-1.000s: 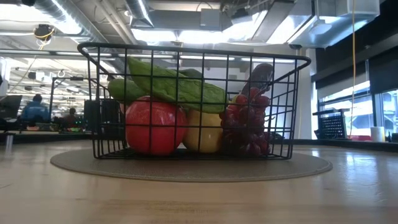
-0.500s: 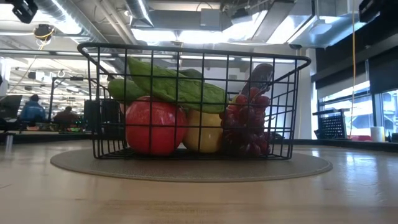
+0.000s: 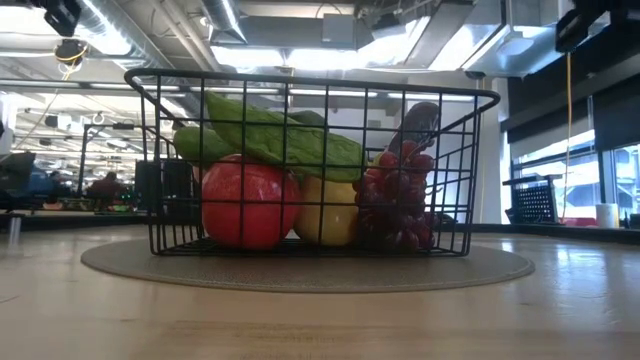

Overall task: Build produce basket
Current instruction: Return to Home Position

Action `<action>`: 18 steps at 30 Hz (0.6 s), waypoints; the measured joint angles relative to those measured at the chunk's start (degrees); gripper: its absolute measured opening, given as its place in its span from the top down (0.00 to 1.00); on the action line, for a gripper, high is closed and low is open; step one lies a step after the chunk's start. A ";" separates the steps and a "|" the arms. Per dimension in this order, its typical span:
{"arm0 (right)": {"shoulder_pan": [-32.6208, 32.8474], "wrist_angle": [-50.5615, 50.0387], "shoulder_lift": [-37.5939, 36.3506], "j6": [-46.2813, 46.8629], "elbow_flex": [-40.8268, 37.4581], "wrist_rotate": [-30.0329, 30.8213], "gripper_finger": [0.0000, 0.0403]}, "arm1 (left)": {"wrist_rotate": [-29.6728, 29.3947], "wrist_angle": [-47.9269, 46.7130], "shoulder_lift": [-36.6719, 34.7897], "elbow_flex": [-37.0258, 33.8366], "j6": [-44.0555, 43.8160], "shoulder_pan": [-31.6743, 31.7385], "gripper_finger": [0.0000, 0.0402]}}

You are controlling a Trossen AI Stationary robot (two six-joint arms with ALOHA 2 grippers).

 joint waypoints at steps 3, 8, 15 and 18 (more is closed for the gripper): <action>0.00 5.81 -0.02 -0.22 -4.93 -0.04 1.00 | 0.54 3.99 0.05 -3.66 1.17 0.00 1.00; -0.01 17.87 -0.04 -1.48 -13.65 -2.64 1.00 | 0.46 9.70 0.05 -9.89 1.18 0.00 1.00; 0.00 27.22 0.06 -3.30 -23.09 -3.00 1.00 | 0.14 19.53 0.03 -20.10 1.18 0.00 1.00; -0.04 25.42 0.06 -4.56 -23.03 -2.99 1.00 | 0.15 22.88 0.05 -24.85 1.16 0.00 1.00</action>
